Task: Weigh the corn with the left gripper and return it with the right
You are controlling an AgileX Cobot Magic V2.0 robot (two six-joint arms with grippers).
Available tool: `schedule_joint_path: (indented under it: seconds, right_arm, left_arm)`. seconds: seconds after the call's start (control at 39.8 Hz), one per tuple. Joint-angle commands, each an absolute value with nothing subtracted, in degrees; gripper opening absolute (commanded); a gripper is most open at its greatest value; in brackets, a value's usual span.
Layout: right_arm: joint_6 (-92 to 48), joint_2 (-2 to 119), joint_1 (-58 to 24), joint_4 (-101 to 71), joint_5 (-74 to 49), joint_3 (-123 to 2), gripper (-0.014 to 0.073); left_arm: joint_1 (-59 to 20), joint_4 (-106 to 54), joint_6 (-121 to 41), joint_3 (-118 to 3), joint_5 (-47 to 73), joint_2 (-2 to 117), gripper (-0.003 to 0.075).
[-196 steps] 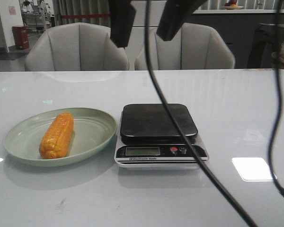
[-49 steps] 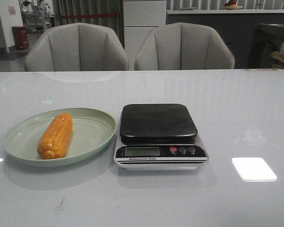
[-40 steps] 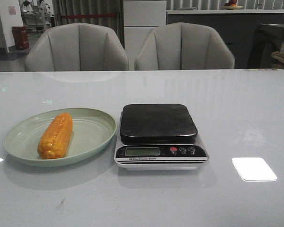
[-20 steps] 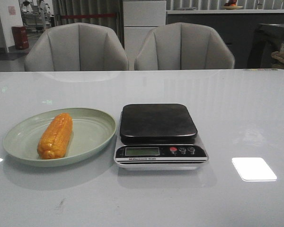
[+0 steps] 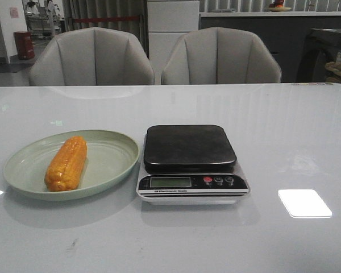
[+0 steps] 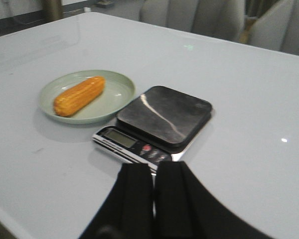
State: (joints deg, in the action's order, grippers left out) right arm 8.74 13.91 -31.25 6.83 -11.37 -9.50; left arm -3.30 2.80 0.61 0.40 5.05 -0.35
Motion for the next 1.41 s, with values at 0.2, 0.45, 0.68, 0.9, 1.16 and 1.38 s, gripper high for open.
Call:
schedule_joint_path:
  seconds: [0.2,0.45,0.68,0.9,1.16,1.38]
  right_arm:
    - [8.3,13.6,-12.6,4.9,8.0,-2.9,0.0167]
    - [8.3,6.4,-8.0,3.9,7.9,2.1,0.0167]
    - [8.3,-2.0,-7.9,3.9,-0.5,2.1,0.0167]
    - [8.2,-1.6,-7.7,3.9,0.0,2.1,0.0167]
    - [8.2,-1.6,-7.7,3.9,0.0,2.1,0.0167]
    - [8.2,-1.6,-7.7,3.9,0.0,2.1,0.0167]
  left_arm:
    - [-3.2,2.2,0.6,2.2,0.5,-1.6,0.0122]
    - [-3.2,2.2,0.6,2.2,0.5,-1.6,0.0122]
    - [-3.2,2.2,0.6,2.2,0.5,-1.6,0.0122]
    - [-3.2,2.2,0.6,2.2,0.5,-1.5,0.0122]
    - [-3.2,2.2,0.6,2.2,0.5,-1.5,0.0122]
    - [-3.2,2.2,0.6,2.2,0.5,-1.5,0.0122]
